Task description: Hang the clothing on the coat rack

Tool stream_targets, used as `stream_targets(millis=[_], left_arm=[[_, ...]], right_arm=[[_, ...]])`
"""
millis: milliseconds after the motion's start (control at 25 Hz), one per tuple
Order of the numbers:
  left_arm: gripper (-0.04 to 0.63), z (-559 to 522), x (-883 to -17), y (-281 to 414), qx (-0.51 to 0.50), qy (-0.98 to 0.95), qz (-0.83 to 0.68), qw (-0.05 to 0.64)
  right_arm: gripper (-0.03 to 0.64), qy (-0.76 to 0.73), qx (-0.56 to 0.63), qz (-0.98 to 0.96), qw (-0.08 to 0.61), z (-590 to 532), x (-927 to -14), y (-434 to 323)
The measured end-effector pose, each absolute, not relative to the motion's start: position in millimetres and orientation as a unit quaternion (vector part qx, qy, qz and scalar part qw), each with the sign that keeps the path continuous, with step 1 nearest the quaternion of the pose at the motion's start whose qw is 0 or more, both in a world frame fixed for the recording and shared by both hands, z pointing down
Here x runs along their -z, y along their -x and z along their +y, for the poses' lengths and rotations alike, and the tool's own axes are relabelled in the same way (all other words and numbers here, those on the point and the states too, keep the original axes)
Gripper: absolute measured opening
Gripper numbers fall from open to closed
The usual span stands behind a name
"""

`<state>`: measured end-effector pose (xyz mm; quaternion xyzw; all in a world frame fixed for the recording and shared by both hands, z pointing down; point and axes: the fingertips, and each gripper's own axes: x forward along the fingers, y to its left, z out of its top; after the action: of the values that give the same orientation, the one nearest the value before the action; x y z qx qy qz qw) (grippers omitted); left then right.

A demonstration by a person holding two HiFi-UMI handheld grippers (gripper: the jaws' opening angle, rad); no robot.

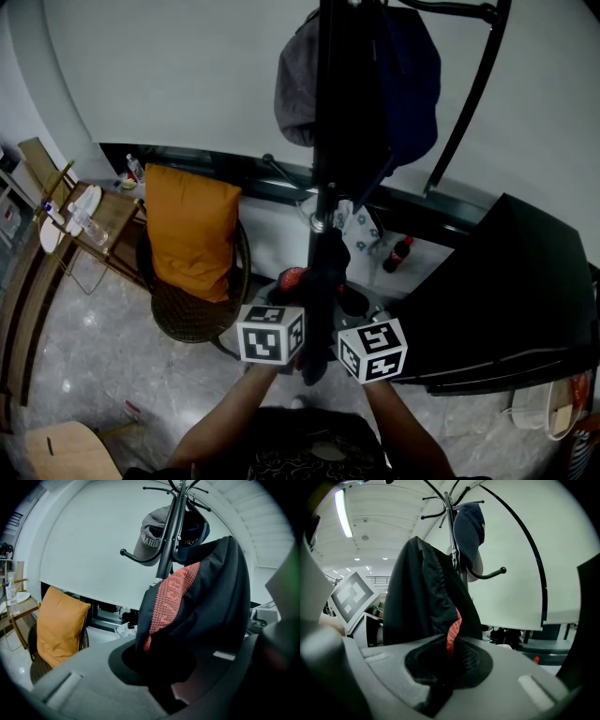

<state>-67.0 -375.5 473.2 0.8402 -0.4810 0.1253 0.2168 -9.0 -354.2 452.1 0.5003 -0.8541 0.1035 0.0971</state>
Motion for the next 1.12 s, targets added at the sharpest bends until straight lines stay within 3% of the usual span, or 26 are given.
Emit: stream_targets(millis=[1120], left_arm=[[0.043, -361.8, -475.8, 67.9, -0.149, -0.835, -0.491, 0.202]], right_arm=[[0.037, -0.492, -0.112, -0.857, 0.105, -337.2, -458.4, 4.3]])
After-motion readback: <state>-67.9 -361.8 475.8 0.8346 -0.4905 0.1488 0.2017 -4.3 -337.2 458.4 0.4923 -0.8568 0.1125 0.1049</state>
